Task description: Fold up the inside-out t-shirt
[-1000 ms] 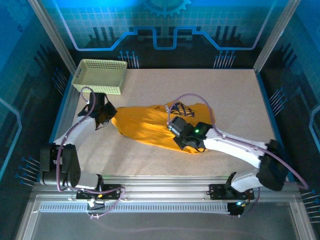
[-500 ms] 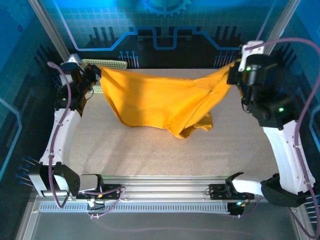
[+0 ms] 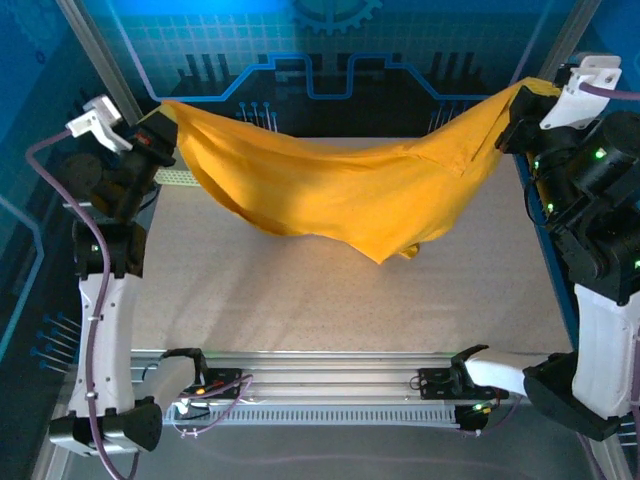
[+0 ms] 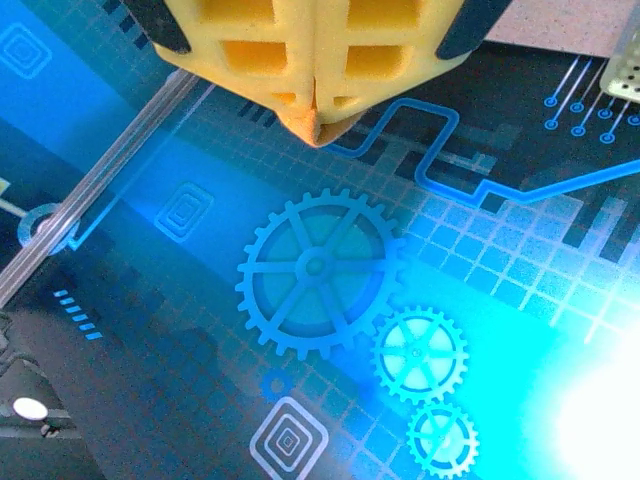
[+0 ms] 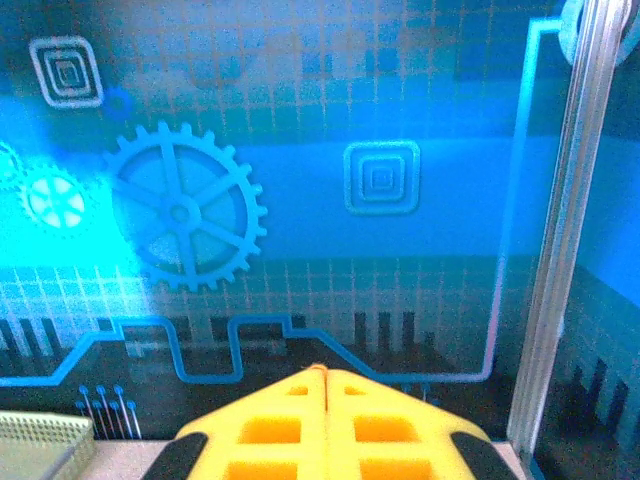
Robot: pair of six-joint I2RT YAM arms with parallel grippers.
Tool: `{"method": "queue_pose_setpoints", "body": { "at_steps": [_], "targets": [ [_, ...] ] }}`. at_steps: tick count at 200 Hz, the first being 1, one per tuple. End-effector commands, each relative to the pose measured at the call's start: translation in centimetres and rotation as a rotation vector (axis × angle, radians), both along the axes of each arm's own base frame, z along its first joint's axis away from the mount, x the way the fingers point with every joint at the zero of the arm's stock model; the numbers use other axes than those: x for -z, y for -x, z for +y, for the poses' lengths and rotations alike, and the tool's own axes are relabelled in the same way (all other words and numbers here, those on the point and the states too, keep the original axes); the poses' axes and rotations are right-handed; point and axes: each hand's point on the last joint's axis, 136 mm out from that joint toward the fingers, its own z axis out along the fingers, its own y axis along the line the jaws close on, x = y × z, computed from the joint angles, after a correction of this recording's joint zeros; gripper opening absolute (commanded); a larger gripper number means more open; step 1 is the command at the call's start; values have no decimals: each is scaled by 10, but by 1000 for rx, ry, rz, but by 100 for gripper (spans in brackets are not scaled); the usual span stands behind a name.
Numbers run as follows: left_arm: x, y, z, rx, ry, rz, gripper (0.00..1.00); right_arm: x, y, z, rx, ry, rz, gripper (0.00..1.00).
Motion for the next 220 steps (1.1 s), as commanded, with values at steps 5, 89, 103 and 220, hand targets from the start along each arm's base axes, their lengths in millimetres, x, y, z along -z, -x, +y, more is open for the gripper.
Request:
{"method": "queue_pose_setpoints", "body": {
  "at_steps": [5,89,103,220],
  "targets": [
    [80,-85,16,-22,-24,351,0,-6,-30,9,7,28,-15,0],
    [75,-173,-4,72,-9,499,0,7,-130,-26,118,-36,86,0],
    [31,-153,-6,72,-23,353,0,-22,-112,-23,84,-33,-5,0],
    [-74,69,-40,165,-46,-308,0,-77,58,19,-286,-74,-351,0]
  ]
}}
